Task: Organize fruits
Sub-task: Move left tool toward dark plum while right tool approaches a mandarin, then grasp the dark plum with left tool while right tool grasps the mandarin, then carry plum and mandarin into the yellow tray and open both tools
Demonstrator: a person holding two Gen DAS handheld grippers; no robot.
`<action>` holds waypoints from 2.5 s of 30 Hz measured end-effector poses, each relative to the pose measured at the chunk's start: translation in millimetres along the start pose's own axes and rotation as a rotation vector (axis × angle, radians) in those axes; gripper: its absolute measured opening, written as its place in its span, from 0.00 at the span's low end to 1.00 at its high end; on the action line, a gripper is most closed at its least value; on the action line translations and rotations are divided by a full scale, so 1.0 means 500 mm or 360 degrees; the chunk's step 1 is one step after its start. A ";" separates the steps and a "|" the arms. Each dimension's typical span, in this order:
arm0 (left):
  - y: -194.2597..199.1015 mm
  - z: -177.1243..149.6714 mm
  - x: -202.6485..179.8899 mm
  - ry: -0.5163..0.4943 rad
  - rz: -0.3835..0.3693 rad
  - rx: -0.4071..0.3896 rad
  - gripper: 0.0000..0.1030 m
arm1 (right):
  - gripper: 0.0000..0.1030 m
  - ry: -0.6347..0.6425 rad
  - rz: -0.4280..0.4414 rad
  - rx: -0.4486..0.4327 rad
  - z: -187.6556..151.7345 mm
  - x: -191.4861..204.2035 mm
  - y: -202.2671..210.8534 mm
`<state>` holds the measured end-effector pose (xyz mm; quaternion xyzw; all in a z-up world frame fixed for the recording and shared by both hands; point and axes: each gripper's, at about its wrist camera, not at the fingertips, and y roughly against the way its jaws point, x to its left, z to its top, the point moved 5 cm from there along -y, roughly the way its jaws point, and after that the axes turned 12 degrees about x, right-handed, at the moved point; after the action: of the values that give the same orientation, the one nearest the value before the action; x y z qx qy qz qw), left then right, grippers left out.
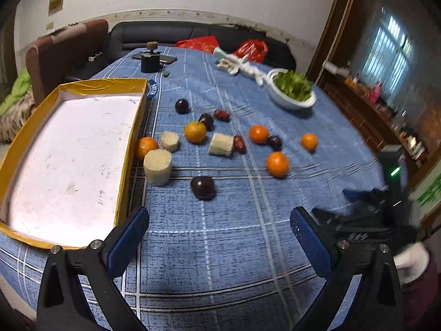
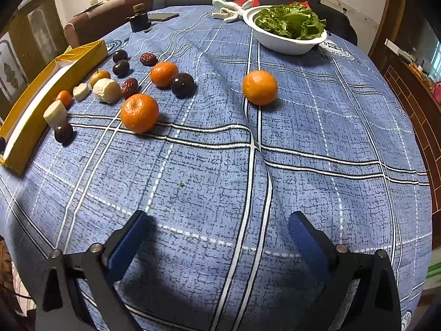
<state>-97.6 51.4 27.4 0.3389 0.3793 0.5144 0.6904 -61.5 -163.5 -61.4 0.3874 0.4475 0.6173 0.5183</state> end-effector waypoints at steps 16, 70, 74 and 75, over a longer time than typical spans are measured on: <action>-0.083 0.035 0.005 -0.0100 -0.0052 0.0151 0.36 | 0.47 0.0174 0.0152 -0.0212 0.155 0.138 -0.032; 0.058 -0.027 0.419 0.0741 0.0140 -0.0178 0.24 | 0.40 0.0534 0.0667 -0.0290 0.133 0.500 0.100; 0.062 -0.044 0.456 0.0792 0.0132 -0.0182 0.24 | 0.40 0.0649 0.0662 -0.0251 0.137 0.588 0.078; 0.065 -0.046 0.461 0.0797 0.0131 -0.0192 0.24 | 0.40 0.0679 0.0650 -0.0237 0.138 0.611 0.068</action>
<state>-90.4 283.8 3.8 0.1743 0.4929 0.6317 0.5724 -56.2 146.2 -3.9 0.2918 0.4129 0.8072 0.3047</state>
